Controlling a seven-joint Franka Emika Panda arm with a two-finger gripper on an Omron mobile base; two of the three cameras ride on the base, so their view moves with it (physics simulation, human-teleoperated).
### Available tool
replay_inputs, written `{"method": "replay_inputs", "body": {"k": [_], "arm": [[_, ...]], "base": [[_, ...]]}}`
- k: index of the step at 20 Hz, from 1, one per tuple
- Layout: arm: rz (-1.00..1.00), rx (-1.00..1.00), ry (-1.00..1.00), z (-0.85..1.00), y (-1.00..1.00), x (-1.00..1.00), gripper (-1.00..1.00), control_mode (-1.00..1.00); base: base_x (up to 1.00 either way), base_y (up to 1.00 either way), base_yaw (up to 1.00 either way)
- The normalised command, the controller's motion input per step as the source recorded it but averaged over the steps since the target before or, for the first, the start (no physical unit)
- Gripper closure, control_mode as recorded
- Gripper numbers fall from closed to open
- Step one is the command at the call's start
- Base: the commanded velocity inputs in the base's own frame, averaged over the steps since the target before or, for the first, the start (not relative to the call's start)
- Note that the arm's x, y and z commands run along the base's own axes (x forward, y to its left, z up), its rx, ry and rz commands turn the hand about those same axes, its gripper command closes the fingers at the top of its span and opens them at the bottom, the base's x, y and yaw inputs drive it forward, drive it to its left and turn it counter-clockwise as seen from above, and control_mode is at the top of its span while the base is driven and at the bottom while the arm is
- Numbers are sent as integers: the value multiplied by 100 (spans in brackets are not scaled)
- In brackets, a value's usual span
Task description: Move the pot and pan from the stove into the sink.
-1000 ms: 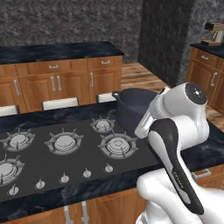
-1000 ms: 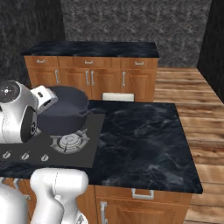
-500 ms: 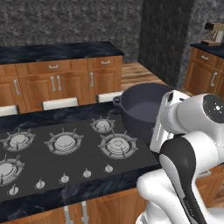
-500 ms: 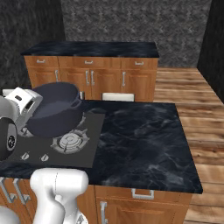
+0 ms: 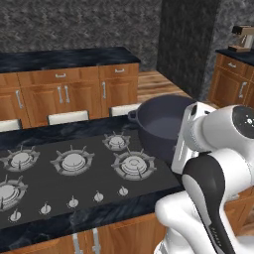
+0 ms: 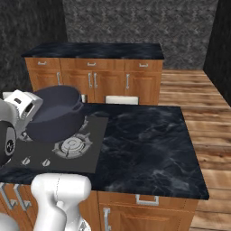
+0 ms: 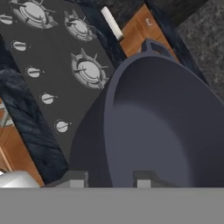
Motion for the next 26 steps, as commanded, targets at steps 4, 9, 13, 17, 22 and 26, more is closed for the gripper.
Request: {"method": "replay_inputs", "body": {"k": [4, 9, 13, 17, 22, 26], "arm": [[0, 0, 0, 0, 0, 0, 100, 100], [0, 0, 0, 0, 0, 0, 100, 100], [0, 0, 0, 0, 0, 0, 100, 100], [0, 0, 0, 0, 0, 0, 100, 100], [0, 0, 0, 0, 0, 0, 100, 100], [0, 0, 0, 0, 0, 0, 100, 100]], "base": [[-57, 0, 0], [-77, -1, 0], [-79, -3, 0], [-9, 0, 0], [-32, -40, -19], [-7, -43, -33]]}}
